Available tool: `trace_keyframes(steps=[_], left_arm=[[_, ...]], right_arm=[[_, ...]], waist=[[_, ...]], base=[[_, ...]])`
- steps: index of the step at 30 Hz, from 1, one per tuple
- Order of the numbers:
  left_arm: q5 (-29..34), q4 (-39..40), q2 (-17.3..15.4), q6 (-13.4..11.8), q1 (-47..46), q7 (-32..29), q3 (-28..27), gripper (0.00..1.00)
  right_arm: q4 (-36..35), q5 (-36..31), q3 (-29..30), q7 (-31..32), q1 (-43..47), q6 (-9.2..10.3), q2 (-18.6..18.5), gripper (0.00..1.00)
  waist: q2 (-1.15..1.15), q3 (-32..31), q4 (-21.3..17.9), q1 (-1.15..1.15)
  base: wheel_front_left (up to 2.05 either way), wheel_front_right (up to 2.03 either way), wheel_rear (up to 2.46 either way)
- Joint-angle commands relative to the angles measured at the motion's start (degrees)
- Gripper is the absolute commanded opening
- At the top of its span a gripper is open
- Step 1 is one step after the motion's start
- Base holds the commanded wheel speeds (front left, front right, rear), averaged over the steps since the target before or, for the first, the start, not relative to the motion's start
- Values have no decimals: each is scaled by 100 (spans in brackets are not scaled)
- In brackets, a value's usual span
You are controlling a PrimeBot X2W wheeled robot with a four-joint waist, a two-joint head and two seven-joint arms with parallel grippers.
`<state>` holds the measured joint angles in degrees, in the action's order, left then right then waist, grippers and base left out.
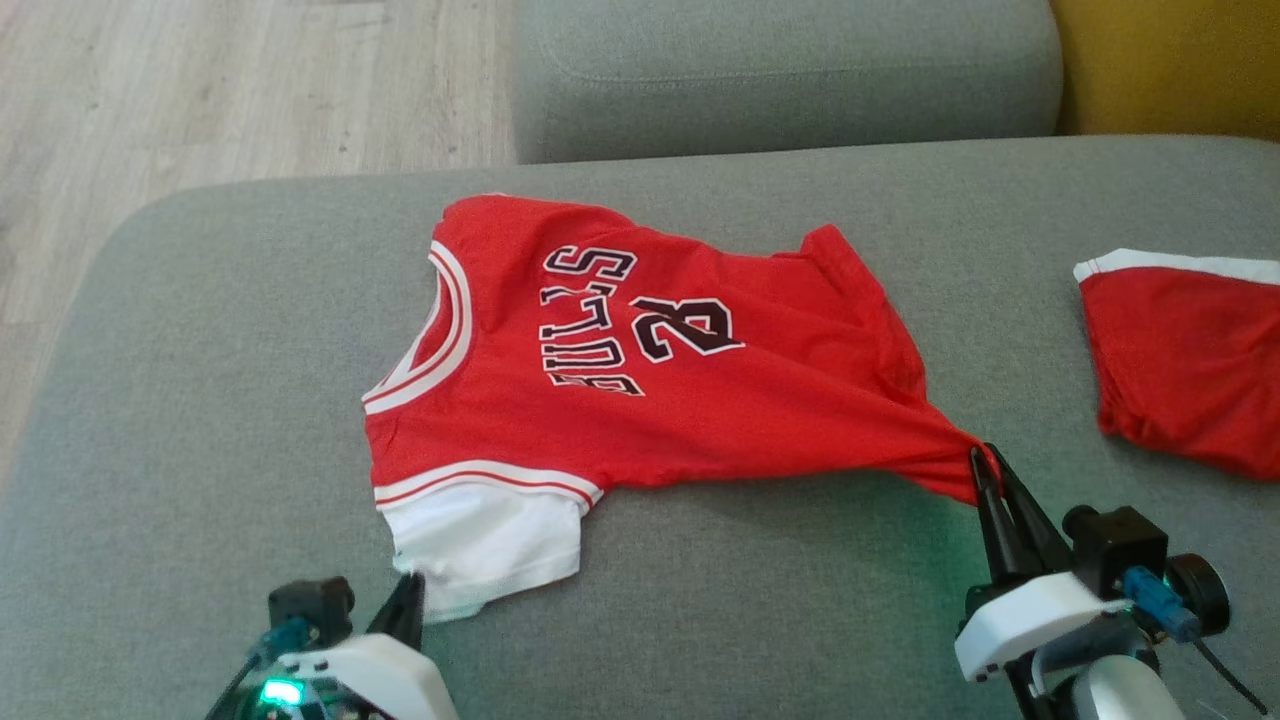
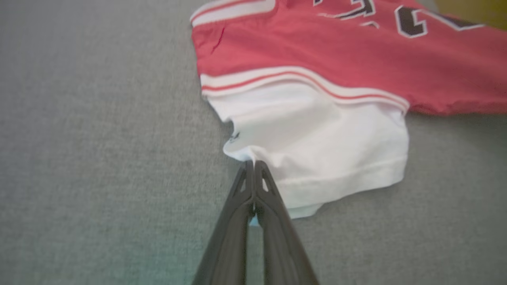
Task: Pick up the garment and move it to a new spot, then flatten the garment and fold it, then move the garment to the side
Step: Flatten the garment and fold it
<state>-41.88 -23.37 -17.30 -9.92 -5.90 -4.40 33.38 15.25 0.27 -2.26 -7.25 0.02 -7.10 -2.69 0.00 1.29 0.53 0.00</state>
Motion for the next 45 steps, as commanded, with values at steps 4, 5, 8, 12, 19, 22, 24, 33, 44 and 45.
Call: trace_keyframes(steps=[4,5,8,12,19,22,24,33,44,45], left_arm=[[26,502,-181,124,-314,459,-351,0],[42,590,-195,136,-346,541,-378,0],[70,844,-233,166,-438,761,-474,0],[30,1179,-271,159,-550,971,-656,0],[-190,2127,-369,331,-1092,1245,-1123,0],[-184,2630,-485,264,-1537,1288,-1408,0],[-209,2958,-528,178,-1841,1328,-1638,0],[-341,4462,-778,-209,-2663,991,-2240,0],[-623,4079,-1371,-190,-3167,-10,-2312,0],[-699,3848,-1316,-108,-3306,-18,-2282,0]], right_arm=[[-203,0,-131,-96,-234,-39,-20,0],[-206,-19,-131,-98,-243,-39,-20,0],[-237,-90,-142,-105,-291,-39,-22,0],[-315,-122,-160,-124,-412,-39,-88,0],[-772,-67,-497,-160,-911,-39,-671,0],[-1102,54,-596,1,-1196,-39,-1161,0],[-1324,149,-648,131,-1402,-39,-1491,0],[-2675,498,-451,900,-1968,-39,-2272,0],[-3372,1030,-347,1816,-2360,-39,-2391,0],[-3212,1100,-454,1791,-2539,-39,-2414,0]], waist=[[0,-94,49,0],[0,-106,57,0],[0,-130,69,0],[0,-163,61,0],[0,-198,-50,0],[0,-241,-98,0],[0,-275,-132,0],[0,-347,-254,0],[0,277,-402,0],[0,425,-410,0]], base=[[0,0,0],[0,0,0],[0,0,0],[0,0,0],[0,0,0],[0,0,0],[0,0,0],[0,0,0],[0,0,0],[0,0,0]])
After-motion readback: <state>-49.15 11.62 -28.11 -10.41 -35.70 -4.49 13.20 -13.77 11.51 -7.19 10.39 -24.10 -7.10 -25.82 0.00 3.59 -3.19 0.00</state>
